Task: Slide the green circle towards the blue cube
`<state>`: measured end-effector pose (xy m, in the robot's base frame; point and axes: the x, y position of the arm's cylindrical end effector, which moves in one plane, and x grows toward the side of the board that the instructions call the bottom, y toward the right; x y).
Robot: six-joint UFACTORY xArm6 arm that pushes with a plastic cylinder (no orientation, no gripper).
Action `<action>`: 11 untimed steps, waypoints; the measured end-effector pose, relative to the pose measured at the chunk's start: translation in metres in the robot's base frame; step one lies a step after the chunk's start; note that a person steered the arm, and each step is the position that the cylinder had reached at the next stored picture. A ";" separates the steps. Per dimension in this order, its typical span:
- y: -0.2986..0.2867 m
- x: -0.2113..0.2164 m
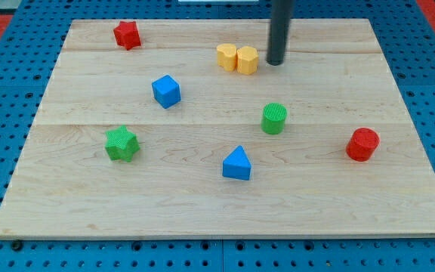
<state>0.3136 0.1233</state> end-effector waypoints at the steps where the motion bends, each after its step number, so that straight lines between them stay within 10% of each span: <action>1: 0.037 0.046; 6: -0.063 0.158; 11: -0.137 0.149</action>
